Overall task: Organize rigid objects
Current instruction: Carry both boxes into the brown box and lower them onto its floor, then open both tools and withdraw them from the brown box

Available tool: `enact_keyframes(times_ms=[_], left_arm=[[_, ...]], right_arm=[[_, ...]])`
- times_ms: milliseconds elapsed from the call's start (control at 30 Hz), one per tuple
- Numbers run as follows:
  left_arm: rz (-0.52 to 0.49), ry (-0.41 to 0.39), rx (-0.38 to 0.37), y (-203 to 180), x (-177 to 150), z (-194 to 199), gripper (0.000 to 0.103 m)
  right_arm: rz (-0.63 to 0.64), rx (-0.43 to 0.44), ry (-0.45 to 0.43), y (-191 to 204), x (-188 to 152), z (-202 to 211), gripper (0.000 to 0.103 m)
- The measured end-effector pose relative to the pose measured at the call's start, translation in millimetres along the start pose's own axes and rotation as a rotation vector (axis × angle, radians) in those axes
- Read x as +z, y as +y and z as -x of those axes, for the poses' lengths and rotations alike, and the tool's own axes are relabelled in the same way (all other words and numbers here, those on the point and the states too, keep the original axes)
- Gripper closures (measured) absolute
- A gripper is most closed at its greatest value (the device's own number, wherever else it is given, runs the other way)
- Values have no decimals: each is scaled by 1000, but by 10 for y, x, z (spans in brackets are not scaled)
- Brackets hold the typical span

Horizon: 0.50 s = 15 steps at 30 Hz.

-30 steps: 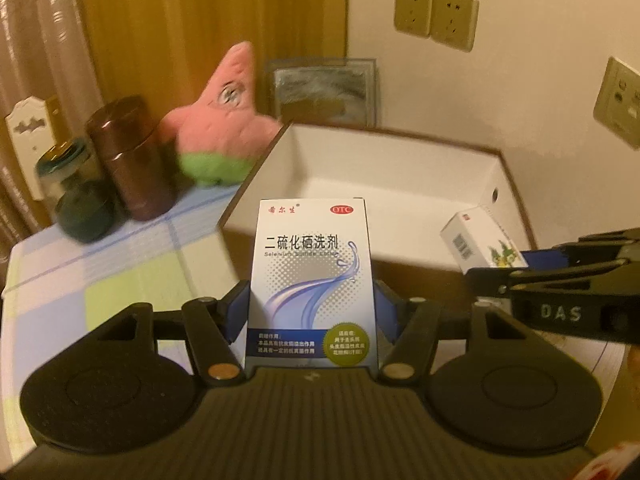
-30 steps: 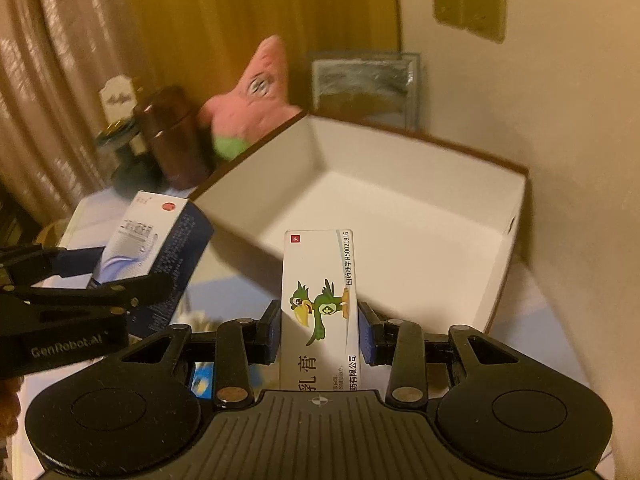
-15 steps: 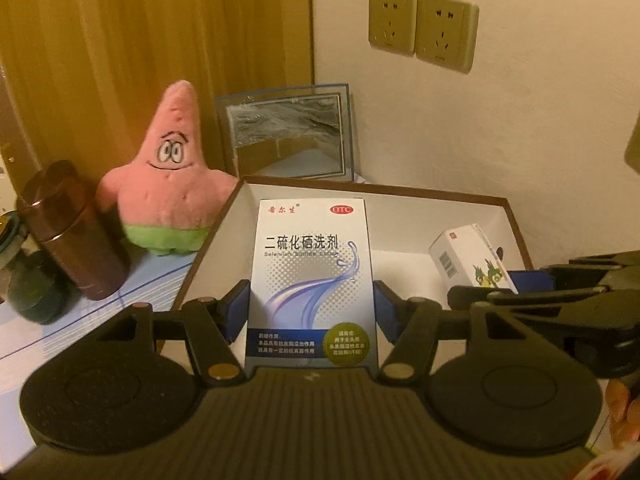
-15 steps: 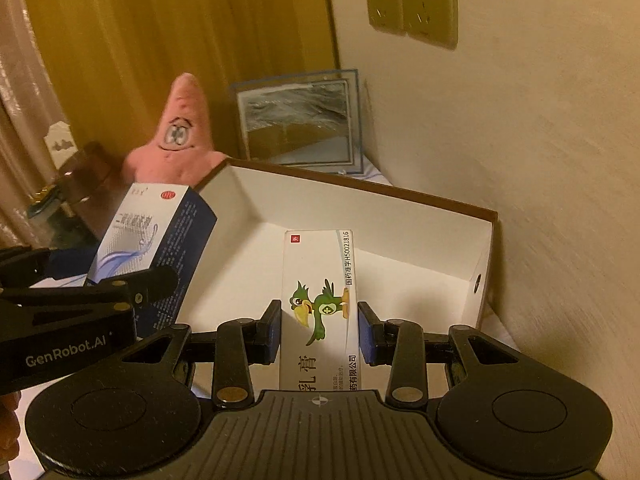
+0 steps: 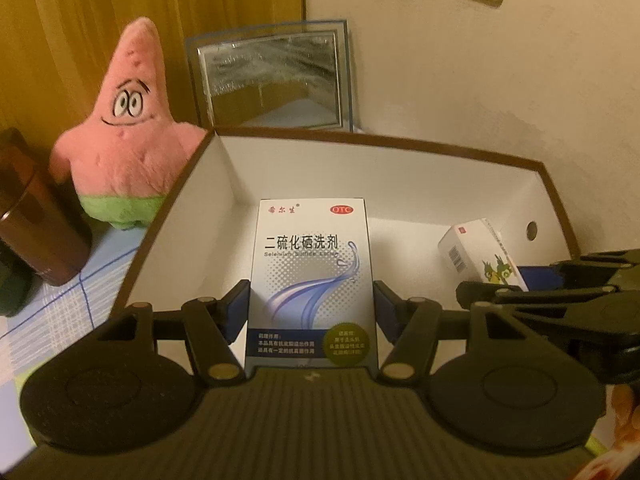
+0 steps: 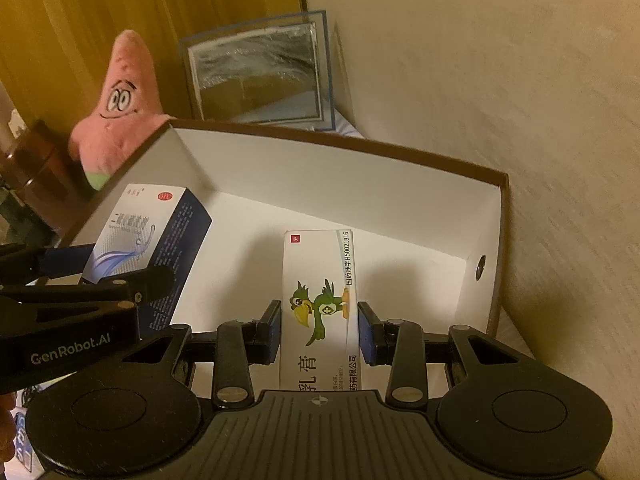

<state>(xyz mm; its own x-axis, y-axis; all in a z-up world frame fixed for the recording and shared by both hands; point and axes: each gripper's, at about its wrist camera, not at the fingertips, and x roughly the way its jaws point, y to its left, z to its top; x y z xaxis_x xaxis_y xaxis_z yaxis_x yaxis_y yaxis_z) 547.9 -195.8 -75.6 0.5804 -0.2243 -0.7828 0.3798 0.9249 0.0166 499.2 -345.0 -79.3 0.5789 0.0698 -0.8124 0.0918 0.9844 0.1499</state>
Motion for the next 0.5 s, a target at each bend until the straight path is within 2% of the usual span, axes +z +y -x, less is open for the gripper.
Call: enact_keyframes(times_ms=[133,233,267,367,500], left_arm=[[8,18,-19,15,-7,-112,41],[18,24,-20,45,-9,-181,36],[22,25,-19,62,-17,-191,33],[27,31,-21,107,-36,-177,33],[26,36,-12,141,-75,-136,33]], right_arm=[[4,2,5,-7,20,-95,64],[2,-17,-13,-6,33,-129,64],[3,-22,-15,-10,33,-133,63],[-5,3,-14,-36,3,-97,48],[16,20,-9,0,-56,-41,46]])
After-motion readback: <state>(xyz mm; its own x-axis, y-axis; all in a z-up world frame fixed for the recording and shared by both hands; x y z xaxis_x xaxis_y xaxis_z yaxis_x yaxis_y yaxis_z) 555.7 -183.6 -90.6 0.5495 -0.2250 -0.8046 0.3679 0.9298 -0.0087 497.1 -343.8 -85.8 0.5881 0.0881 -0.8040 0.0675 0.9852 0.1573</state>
